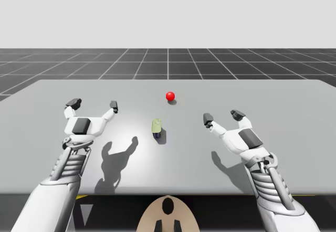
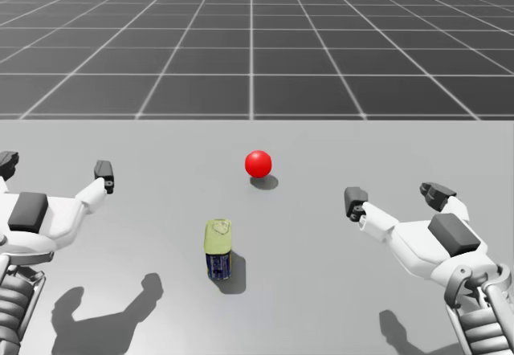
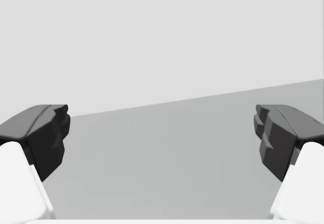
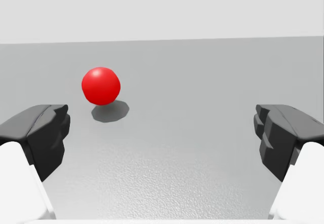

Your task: Watch the red light. When it turns green, pick up the object.

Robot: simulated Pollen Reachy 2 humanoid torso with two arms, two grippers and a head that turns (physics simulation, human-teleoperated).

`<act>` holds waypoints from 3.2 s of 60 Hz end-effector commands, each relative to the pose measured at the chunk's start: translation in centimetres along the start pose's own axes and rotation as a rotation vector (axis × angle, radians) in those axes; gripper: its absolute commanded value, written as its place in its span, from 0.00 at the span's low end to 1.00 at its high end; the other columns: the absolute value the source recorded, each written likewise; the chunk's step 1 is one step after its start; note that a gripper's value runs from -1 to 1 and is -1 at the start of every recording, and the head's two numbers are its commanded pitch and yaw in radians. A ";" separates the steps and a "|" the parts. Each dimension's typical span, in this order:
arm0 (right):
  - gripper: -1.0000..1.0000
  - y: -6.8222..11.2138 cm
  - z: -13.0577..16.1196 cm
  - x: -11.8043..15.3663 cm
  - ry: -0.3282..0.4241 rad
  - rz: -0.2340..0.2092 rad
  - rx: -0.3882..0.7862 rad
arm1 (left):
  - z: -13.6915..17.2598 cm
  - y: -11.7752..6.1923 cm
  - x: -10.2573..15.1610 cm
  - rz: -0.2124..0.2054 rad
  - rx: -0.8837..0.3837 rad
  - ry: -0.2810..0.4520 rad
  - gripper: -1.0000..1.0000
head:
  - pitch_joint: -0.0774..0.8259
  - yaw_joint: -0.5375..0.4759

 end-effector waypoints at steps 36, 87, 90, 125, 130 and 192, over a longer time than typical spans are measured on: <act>0.00 0.1 0.0 -0.1 -0.001 -0.003 -0.002 | 0.1 0.0 0.0 0.000 -0.004 -0.004 0.00 | 0.55 0.52; 0.00 0.1 0.0 -0.1 -0.004 0.004 -0.005 | 0.1 -0.1 0.1 -0.004 -0.005 -0.004 0.00 | 0.54 0.51; 0.00 0.1 0.0 -0.1 -0.004 0.002 -0.004 | 0.1 -0.1 0.1 -0.004 -0.005 -0.004 0.00 | 0.55 0.52; 0.00 0.1 0.1 0.0 -0.007 0.010 -0.004 | 0.7 -0.9 0.4 0.008 -0.043 -0.005 0.00 | 0.77 0.63; 0.00 0.1 0.1 0.0 -0.007 0.011 -0.005 | 1.6 -1.4 1.4 0.088 -0.113 0.036 0.00 | 0.77 0.63; 0.00 0.4 0.1 -0.1 -0.009 0.023 0.007 | 8.3 -15.1 -0.9 0.214 -0.624 0.453 0.00 | 0.77 0.62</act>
